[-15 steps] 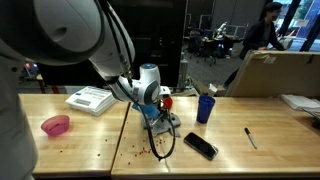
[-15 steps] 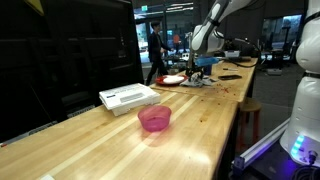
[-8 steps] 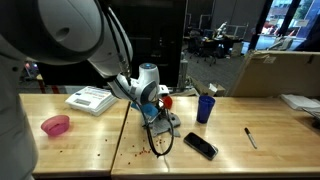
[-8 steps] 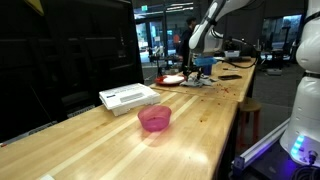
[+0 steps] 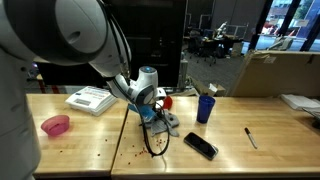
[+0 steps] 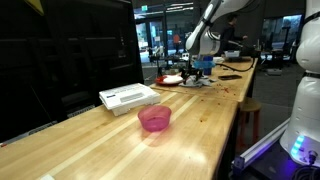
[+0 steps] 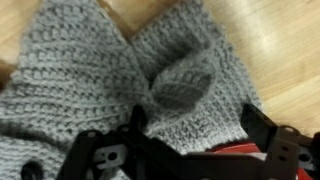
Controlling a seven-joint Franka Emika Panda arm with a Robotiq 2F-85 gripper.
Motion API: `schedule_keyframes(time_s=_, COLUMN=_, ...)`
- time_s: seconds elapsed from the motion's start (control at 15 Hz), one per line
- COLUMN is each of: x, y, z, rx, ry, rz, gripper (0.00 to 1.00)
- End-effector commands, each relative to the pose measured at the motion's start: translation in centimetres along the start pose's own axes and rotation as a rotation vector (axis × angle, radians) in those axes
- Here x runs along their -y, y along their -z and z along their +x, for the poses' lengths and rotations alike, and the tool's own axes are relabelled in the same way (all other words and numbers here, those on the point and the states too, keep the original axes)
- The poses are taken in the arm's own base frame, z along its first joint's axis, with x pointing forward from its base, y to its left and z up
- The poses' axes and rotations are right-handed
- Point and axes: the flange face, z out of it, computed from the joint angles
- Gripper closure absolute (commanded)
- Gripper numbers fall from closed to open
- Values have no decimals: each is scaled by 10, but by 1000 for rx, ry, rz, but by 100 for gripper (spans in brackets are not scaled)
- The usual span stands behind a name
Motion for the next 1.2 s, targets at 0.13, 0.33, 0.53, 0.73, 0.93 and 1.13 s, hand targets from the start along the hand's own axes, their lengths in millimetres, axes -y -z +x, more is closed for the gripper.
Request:
schedule_keyframes(time_s=0.13, x=-8, y=0, z=-5, rx=12, ry=-10, rz=14, gripper=47)
schedule_keyframes(time_s=0.33, x=-12, y=5, z=-4, rx=6, ry=-25, rz=15, gripper=70)
schedule_keyframes(time_s=0.53, x=-18, y=7, z=-6, rx=4, ry=-52, rz=23, gripper=94)
schedule_keyframes(time_s=0.73, x=-23, y=8, z=-8, rx=2, ry=-84, rz=38, gripper=100)
schedule_keyframes(time_s=0.93, x=-25, y=12, z=-10, rx=-5, ry=-79, rz=47, gripper=99)
schedule_keyframes(time_s=1.13, x=-27, y=25, z=-14, rx=-12, ry=-59, rz=23, gripper=98)
